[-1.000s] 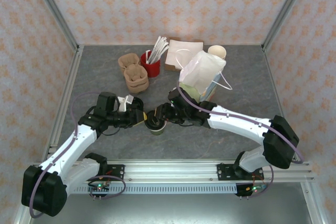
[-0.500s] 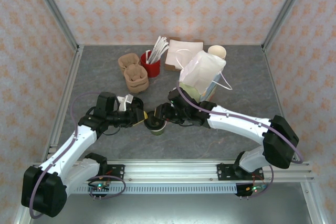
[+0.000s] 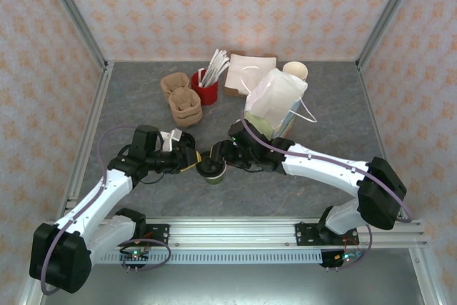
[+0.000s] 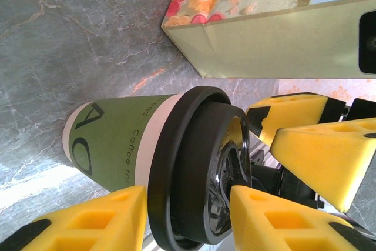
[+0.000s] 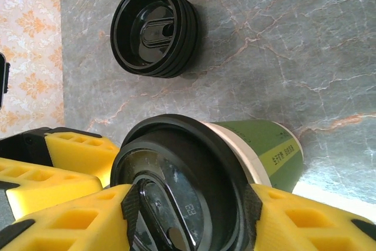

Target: Pack the takeout coffee

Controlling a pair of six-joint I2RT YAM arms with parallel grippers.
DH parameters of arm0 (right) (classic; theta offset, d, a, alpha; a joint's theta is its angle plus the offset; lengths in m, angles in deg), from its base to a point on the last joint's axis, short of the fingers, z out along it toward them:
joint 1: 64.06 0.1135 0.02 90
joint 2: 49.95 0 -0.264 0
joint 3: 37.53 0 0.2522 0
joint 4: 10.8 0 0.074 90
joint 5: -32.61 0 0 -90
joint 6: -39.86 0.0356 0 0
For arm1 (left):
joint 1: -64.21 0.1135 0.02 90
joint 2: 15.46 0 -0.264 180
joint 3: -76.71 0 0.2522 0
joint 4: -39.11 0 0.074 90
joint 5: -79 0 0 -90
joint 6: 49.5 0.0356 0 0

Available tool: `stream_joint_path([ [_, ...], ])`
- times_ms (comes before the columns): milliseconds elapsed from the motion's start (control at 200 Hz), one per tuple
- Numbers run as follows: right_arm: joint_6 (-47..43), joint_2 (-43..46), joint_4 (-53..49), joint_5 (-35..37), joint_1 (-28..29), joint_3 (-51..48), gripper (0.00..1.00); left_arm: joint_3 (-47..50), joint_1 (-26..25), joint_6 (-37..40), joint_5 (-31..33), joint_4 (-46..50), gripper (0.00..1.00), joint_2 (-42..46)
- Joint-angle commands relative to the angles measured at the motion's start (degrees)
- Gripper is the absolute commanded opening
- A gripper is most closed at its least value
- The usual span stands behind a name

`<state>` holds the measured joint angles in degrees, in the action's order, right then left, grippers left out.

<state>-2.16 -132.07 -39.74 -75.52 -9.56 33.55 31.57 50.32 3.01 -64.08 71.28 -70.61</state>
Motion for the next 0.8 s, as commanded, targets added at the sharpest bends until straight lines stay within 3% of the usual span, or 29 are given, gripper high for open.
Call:
stream_joint_path([
  [0, -0.30, 1.94, -1.61, 2.02, 0.33, 1.31, 0.53, -0.24, -1.00, 0.84, 0.96, -1.77, 0.42, -0.64],
  [485, -0.16, 2.43, -1.94, 1.57, 0.31, 0.44, 0.54, -2.15, -4.61, 1.46, 3.05, -1.28, 0.44, -2.06],
  [796, -0.58, 2.64, -3.56, 1.85, 0.34, -0.52, 0.54, -3.69, -5.09, 3.49, 5.46, 1.20, 0.57, -2.75],
])
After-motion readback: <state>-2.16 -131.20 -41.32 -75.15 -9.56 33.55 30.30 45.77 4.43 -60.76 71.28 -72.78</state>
